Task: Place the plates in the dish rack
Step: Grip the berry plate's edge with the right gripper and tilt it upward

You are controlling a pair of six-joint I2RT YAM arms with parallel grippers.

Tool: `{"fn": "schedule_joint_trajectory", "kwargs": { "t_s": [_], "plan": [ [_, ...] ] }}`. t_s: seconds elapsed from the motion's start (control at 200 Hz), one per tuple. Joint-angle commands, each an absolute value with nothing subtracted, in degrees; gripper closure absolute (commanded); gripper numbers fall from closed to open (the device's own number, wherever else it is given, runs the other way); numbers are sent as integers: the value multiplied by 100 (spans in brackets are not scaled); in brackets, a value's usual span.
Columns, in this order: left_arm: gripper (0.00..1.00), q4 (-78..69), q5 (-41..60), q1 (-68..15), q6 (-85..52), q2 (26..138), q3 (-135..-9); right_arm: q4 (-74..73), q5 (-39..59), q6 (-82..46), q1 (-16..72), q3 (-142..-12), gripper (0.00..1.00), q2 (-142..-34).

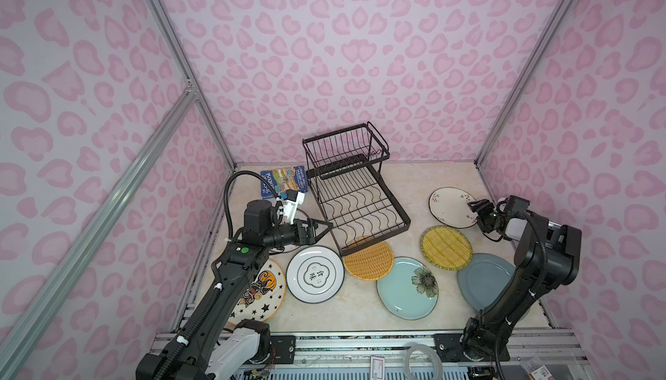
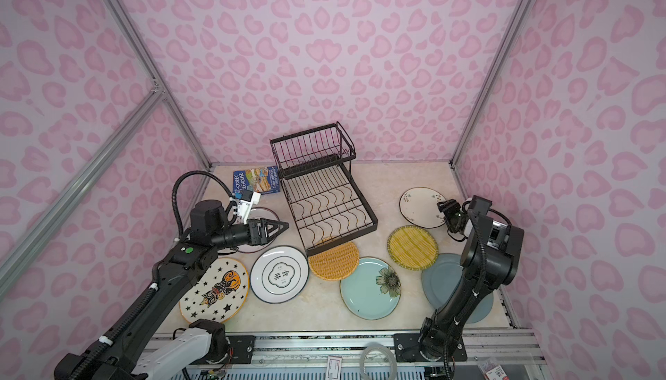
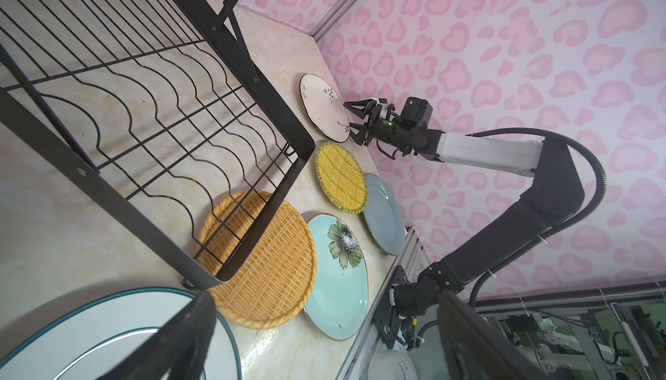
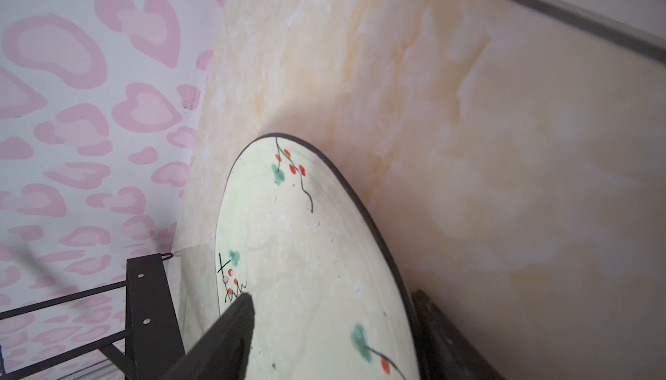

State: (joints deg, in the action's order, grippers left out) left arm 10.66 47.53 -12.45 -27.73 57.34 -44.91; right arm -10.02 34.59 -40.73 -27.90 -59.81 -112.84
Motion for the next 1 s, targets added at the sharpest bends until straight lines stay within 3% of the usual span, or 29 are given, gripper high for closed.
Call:
{"fn": "schedule_joint_trajectory", "kwargs": {
  "t_s": [0.0,0.09,0.235,0.505,0.995],
  "plan": [
    [2,1074,4710,-1232,-2628,5669,-4587,619,3077,-3878,-2760,-6070,41,-11522],
    [3,1077,4669,-1223,-2619,5653,-4585,817,3068,-3777,-2756,-6182,49,-11561],
    [3,1097,4594,-1195,-2602,5593,-4587,850,3133,-3761,-2743,-6238,76,-11594],
    [2,1263,4418,-1170,-2453,5400,-4614,365,3435,-4053,-2742,-6031,100,-11426],
    [2,1356,3348,-1164,-2923,5244,-4535,-1547,4190,-5786,-2742,-4948,100,-9852]
  ]
}}
